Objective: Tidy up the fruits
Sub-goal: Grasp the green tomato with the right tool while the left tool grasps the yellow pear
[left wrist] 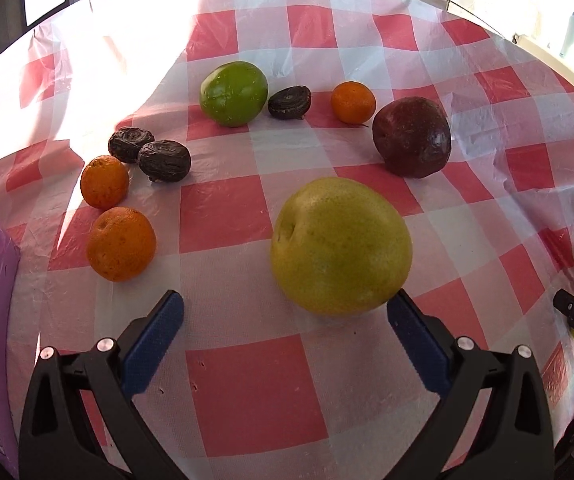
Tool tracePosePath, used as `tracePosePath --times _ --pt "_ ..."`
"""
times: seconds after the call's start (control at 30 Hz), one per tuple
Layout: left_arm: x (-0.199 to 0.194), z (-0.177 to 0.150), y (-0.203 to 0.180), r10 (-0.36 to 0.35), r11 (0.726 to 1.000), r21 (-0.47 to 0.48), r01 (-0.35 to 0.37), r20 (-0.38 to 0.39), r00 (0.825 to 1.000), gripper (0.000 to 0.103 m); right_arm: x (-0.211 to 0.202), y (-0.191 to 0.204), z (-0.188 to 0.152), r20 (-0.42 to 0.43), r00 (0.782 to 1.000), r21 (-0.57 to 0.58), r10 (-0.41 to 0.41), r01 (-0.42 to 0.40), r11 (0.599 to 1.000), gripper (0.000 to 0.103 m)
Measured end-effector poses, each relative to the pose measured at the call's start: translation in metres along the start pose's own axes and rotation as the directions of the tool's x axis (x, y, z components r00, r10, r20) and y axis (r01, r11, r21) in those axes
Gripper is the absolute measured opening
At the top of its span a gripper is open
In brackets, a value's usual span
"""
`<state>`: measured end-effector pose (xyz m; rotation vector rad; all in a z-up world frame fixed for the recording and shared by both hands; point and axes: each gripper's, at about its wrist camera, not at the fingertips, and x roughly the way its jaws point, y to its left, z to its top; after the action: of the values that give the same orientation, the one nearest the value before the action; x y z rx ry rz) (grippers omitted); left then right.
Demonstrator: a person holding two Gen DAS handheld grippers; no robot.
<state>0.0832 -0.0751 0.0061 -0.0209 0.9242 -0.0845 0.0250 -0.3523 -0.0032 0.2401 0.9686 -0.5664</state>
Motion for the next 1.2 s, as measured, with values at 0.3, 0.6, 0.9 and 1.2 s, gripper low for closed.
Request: tracePosePath --times 0.3,0.6,0.9,1.2 --pt "0.024 0.030 -0.015 -0.017 0.999 0.027 0.018 -0.010 1.000 0.101 -0.003 0.007 -0.006 0.042 0.999 0.009 -0.003 0.003 1.000 0.085" --pt "0.020 0.022 -0.025 -0.050 0.982 0.184 0.048 0.008 0.999 0.065 0.003 -0.006 -0.002 0.073 0.997 0.016 -0.004 0.003 1.000 0.077" --pt "0.010 0.017 -0.016 -0.077 0.977 0.198 0.084 -0.042 0.996 0.062 -0.007 -0.015 -0.008 0.072 0.997 0.001 -0.017 0.017 1.000 0.064" --pt "-0.020 -0.017 0.014 -0.077 0.985 0.146 0.089 -0.086 0.993 0.062 -0.038 0.023 -0.034 0.039 0.995 -0.071 0.095 -0.092 0.993 0.063"
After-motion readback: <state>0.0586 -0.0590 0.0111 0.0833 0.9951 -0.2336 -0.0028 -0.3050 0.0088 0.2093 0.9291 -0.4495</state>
